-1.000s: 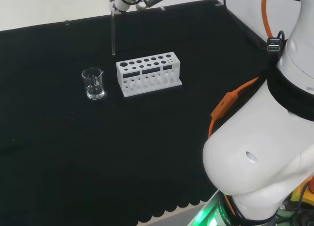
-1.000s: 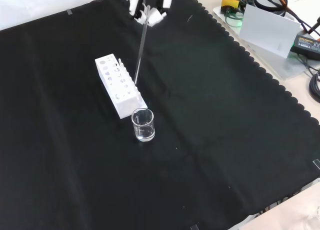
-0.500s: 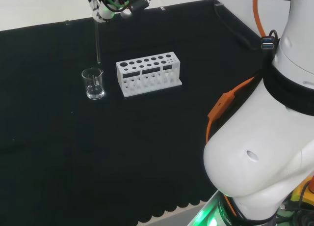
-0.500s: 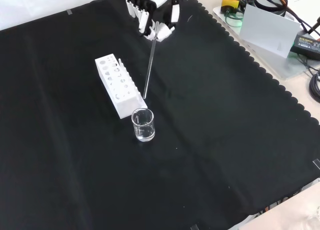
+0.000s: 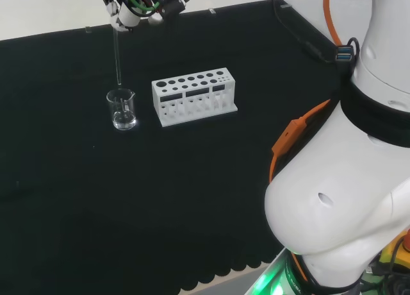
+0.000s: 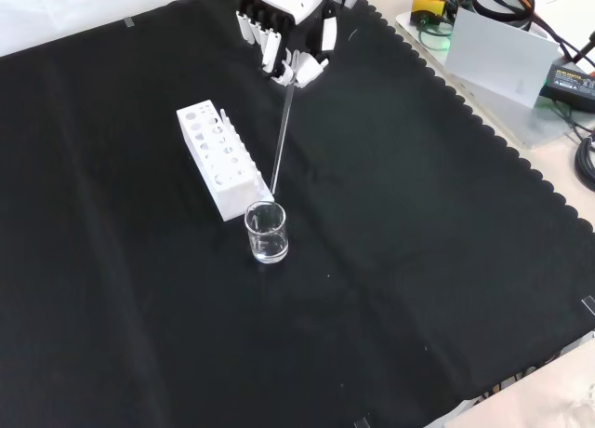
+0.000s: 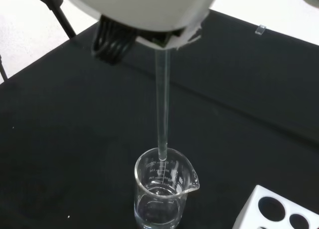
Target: Stir in the beaker to the left of the white test tube rack with the glass rod.
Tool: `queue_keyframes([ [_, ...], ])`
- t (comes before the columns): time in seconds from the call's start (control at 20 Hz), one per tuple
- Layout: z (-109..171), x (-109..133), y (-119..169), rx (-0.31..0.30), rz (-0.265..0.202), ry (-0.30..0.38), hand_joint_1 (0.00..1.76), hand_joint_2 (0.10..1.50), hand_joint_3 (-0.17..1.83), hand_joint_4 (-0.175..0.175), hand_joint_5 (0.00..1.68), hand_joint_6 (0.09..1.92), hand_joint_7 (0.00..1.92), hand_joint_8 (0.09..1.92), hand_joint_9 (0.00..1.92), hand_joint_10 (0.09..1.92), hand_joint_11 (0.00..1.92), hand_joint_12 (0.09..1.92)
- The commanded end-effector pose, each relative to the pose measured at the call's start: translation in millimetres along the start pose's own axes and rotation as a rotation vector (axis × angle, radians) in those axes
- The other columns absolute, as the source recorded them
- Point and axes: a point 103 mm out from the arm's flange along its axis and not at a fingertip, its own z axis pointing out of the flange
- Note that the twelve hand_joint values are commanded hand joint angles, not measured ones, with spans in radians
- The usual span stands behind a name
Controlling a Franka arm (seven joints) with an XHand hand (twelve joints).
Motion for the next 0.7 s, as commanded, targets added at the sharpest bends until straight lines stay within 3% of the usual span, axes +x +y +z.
queue_keyframes([
  [0.05, 27, -2, 26, 0.033, -0.027, 0.013, 1.19, 0.54, 0.99, -0.175, 1.18, 1.01, 1.65, 0.64, 1.86, 0.36, 1.72, 0.76],
  [0.7, 49, -17, 38, 0.060, -0.027, 0.033, 1.19, 0.54, 1.00, -0.175, 1.18, 1.01, 1.65, 0.64, 1.86, 0.36, 1.72, 0.76],
])
